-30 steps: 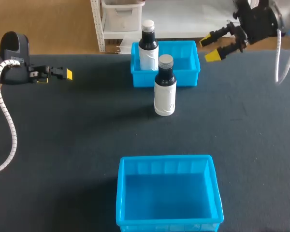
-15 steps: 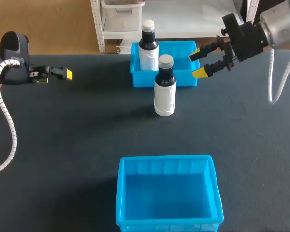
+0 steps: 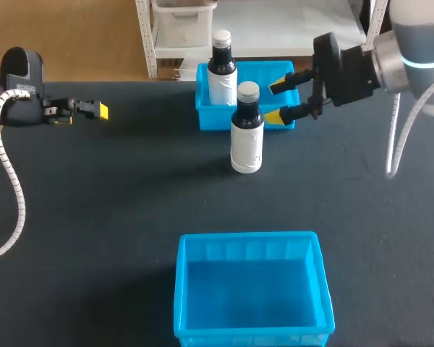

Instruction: Pick up the bottle, and place it in the far bin if it is heavy, or in the near bin if it is light.

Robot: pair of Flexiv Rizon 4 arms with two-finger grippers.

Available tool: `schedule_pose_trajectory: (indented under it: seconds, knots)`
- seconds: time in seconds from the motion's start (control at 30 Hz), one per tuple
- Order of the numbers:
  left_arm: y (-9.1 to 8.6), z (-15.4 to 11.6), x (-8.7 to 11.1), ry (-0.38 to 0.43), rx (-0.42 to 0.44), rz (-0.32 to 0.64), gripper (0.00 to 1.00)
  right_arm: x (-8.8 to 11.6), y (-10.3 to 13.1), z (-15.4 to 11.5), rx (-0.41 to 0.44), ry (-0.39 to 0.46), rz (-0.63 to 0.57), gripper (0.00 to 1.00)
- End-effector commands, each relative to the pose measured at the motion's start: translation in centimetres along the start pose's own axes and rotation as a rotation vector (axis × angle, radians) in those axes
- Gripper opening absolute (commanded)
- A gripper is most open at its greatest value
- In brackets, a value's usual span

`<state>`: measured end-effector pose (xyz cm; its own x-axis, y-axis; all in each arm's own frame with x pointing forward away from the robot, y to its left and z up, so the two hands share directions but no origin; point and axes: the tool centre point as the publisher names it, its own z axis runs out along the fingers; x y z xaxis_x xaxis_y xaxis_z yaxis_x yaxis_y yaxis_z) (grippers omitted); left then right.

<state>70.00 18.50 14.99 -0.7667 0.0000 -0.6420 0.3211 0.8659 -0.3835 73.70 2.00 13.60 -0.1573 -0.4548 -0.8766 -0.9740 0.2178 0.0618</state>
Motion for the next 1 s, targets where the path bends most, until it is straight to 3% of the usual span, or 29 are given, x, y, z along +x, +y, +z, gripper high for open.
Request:
schedule_pose_trajectory:
  seconds: [0.03,1.0]
  knots:
    - [0.0,0.0,0.0,0.000,0.000,0.000,1.00,-0.3,0.3,0.7,0.045,0.000,-0.007,1.00]
    - [0.0,0.0,0.0,0.000,0.000,0.000,1.00,-1.0,-0.4,4.3,-0.054,-0.006,-0.015,1.00]
